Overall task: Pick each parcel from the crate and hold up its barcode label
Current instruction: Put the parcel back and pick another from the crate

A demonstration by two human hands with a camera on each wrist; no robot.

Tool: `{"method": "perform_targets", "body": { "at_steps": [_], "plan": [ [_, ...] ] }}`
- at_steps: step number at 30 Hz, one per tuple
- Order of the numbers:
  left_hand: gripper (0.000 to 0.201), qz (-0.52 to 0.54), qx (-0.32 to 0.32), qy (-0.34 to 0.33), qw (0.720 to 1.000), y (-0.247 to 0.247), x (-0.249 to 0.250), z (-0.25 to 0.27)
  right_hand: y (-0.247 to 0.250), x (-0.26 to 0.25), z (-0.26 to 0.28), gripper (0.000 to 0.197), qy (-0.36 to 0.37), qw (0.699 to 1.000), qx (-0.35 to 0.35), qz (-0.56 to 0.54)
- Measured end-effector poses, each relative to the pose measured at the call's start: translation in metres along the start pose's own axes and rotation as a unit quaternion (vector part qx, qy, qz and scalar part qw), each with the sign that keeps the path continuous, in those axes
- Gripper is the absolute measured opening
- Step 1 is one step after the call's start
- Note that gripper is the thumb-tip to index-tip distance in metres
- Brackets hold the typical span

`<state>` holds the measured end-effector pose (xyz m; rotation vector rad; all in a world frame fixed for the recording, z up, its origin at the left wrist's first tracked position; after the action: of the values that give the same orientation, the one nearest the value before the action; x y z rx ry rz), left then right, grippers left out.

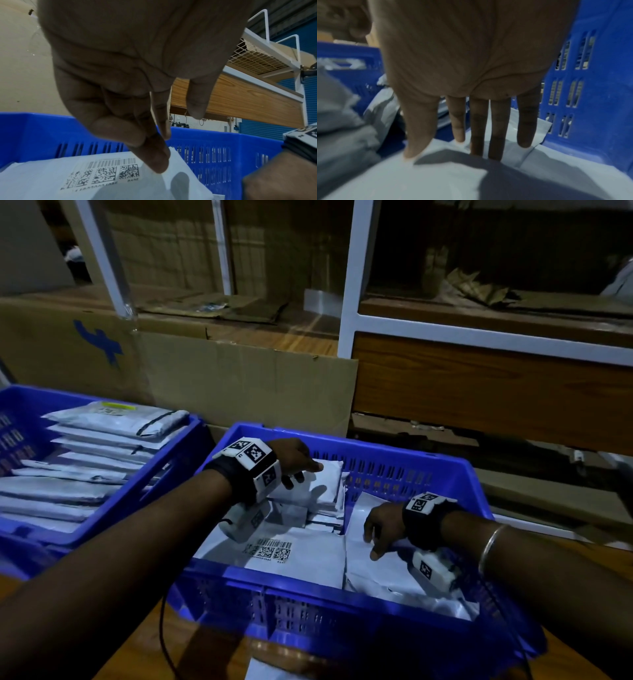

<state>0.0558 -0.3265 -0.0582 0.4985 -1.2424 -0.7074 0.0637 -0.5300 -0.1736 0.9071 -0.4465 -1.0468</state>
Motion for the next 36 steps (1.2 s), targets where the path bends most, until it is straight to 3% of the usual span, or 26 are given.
{"method": "perform_targets", "body": {
  "at_steps": [10,13,18,20,24,30,36],
  "plan": [
    [0.032,-0.010,-0.012,-0.006,1.000,-0.011,0.001,-0.006,-0.008,0.006,0.000,0.064,-0.027,0.999,-0.019,0.024],
    [0.037,-0.011,-0.010,-0.006,1.000,-0.013,0.003,-0.006,-0.006,0.013,-0.001,0.041,-0.030,0.999,-0.003,0.014],
    [0.036,-0.038,-0.011,-0.013,0.999,-0.014,0.006,0.000,-0.001,0.021,0.004,0.029,-0.053,0.998,0.012,-0.033],
    [0.038,-0.037,-0.016,-0.011,0.999,-0.016,0.003,-0.001,0.003,0.022,0.008,0.045,-0.058,0.998,0.018,-0.024],
    [0.039,-0.016,-0.017,-0.005,1.000,-0.019,0.003,-0.001,0.020,0.027,0.021,0.056,-0.059,0.995,0.077,-0.027],
    [0.036,-0.036,-0.026,-0.007,0.999,-0.017,0.011,0.011,0.051,0.035,0.048,0.050,-0.049,0.987,0.130,-0.083],
    [0.033,0.012,-0.014,-0.016,1.000,-0.003,0.024,0.024,0.084,0.040,0.072,0.040,-0.057,0.968,0.219,-0.113]
  ]
}}
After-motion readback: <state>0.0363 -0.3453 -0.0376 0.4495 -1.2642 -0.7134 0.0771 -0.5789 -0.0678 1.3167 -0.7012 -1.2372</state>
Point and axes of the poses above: each hand's wrist, its own z-axis away from the middle knuckle, its own y-axis out of the back of the hand, x = y × z, the point moved 6 cm from there along -z, towards the middle knuckle, and after that the axes turned 7 degrees about x, right-handed, at the moved point
